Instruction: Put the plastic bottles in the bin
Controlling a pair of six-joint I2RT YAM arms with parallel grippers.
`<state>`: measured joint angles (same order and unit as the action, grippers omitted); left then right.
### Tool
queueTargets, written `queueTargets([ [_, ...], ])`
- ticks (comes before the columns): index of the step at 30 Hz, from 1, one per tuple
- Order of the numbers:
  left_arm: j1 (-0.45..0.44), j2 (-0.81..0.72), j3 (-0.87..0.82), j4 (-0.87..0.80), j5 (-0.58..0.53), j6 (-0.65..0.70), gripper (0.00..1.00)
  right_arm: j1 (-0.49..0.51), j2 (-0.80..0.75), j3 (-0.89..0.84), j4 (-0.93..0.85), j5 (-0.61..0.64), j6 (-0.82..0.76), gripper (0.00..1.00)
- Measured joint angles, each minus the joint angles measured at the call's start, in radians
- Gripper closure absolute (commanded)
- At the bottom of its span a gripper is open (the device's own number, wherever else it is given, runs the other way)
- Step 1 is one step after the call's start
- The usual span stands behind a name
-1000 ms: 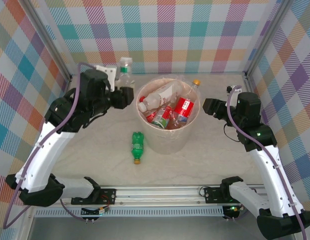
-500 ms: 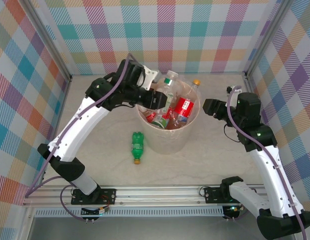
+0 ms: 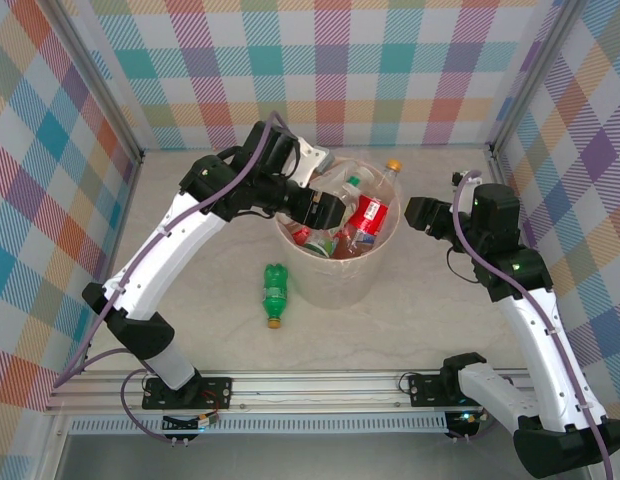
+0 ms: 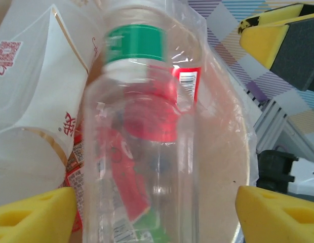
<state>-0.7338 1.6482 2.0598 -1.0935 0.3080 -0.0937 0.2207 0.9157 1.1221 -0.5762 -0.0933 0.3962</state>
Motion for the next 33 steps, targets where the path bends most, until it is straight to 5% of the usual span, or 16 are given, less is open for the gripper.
queueTargets([
  [33,-0.077,0.067,-0.066,0.160,-0.220,0.049,0.50,0.015,0.097,-0.001,0.095,-0.178,0.089,0.30],
])
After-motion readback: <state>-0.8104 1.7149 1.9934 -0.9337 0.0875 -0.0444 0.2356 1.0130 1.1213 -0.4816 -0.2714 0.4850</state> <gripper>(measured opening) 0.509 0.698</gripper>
